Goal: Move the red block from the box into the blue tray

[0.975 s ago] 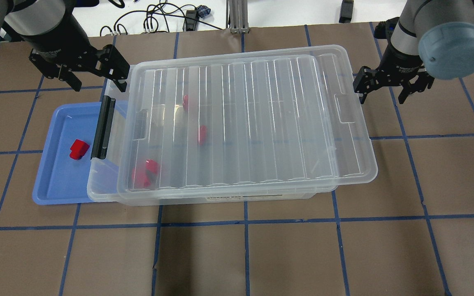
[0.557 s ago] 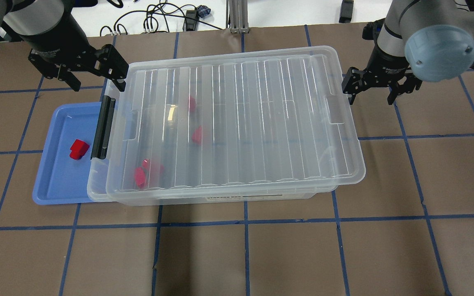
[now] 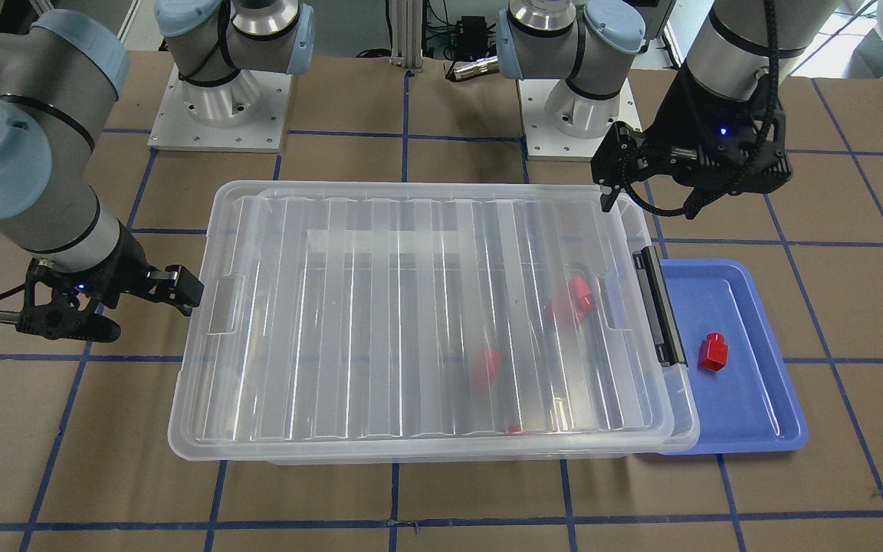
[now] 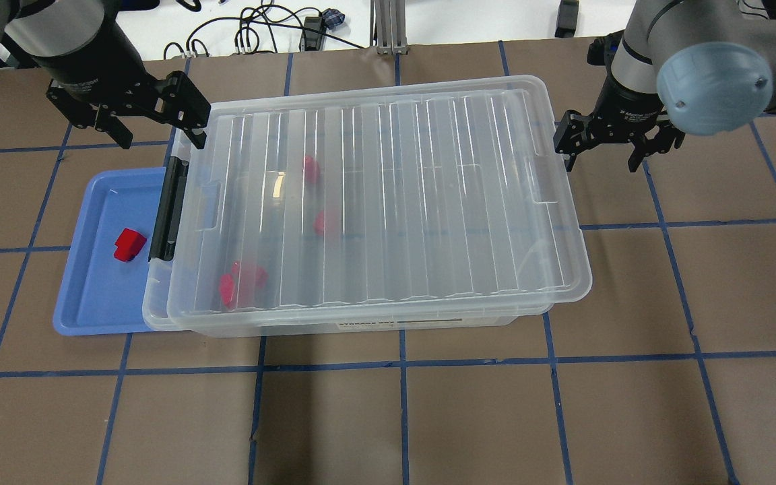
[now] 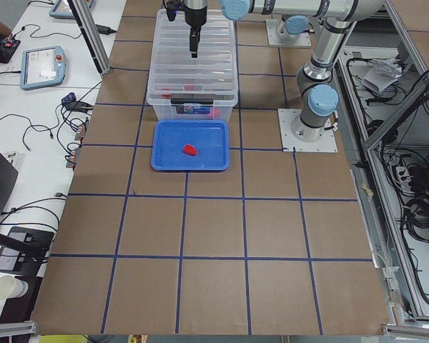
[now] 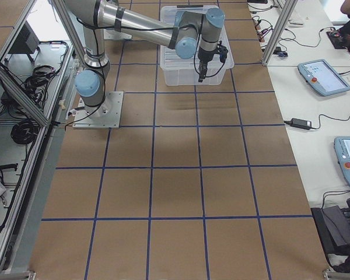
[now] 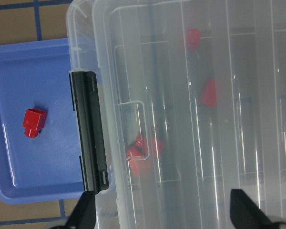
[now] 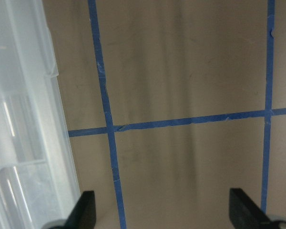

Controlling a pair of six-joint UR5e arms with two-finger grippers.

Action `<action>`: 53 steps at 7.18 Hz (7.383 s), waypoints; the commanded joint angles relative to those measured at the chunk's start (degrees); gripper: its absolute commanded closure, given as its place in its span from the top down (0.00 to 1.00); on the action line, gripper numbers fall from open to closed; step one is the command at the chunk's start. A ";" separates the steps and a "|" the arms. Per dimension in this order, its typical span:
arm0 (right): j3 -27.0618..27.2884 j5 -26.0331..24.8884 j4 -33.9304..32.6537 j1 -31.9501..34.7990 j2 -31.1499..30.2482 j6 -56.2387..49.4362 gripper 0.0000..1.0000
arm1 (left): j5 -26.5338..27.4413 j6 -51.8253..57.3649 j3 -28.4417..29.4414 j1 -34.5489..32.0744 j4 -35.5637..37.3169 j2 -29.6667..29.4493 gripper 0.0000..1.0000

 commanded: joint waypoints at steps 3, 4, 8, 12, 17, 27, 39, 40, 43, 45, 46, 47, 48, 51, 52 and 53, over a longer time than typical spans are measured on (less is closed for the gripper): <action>0.00 0.02 0.00 0.49 0.05 0.23 1.00 | 0.02 0.00 -0.20 -0.04 0.02 0.37 1.00; 0.00 0.36 0.00 0.66 0.13 0.31 1.00 | 0.11 0.00 -0.11 -0.13 0.02 0.46 1.00; -0.09 0.37 0.00 0.67 0.05 0.23 1.00 | 0.72 0.00 -0.29 0.05 -0.15 1.25 1.00; -0.26 0.46 0.00 0.75 -0.04 0.75 1.00 | -0.07 -0.09 -0.20 -0.04 -0.06 0.72 1.00; -1.49 1.51 0.52 0.49 -0.83 1.37 1.00 | 0.02 -0.09 -0.29 -0.04 -0.06 0.90 1.00; -5.36 1.95 15.91 6.64 -11.56 9.63 1.00 | 0.11 -0.09 -0.11 -0.22 0.02 0.20 1.00; -4.57 1.77 15.73 5.32 -14.19 9.37 1.00 | 0.11 -0.09 -0.11 -0.22 0.02 0.20 1.00; -4.57 1.86 15.82 5.32 -14.45 9.37 1.00 | 0.11 -0.09 -0.11 -0.22 0.02 0.20 1.00; -4.48 1.60 16.08 5.32 -14.89 9.28 1.00 | 0.11 -0.09 -0.11 -0.22 0.02 0.20 1.00; -4.13 1.60 16.08 5.24 -14.98 9.37 1.00 | 0.11 -0.09 -0.11 -0.22 0.02 0.20 1.00; -4.13 1.60 16.08 5.15 -14.90 9.37 1.00 | 0.11 -0.09 -0.11 -0.22 0.02 0.20 1.00; -4.13 1.69 16.17 4.97 -14.90 9.37 1.00 | 0.11 -0.09 -0.11 -0.22 0.02 0.20 1.00; -4.13 1.69 16.17 5.23 -14.98 9.37 1.00 | 0.11 -0.09 -0.11 -0.22 0.02 0.20 1.00; -4.13 1.69 16.08 5.06 -14.90 8.67 1.00 | 0.02 -0.35 -0.02 -0.22 0.02 -0.06 1.00; -4.13 1.69 16.08 5.15 -14.90 8.75 1.00 | 0.11 -0.44 -0.11 -0.31 0.02 0.28 1.00; -4.13 1.60 16.08 5.15 -14.90 8.75 1.00 | 0.02 -0.70 0.32 -0.05 0.11 -0.50 1.00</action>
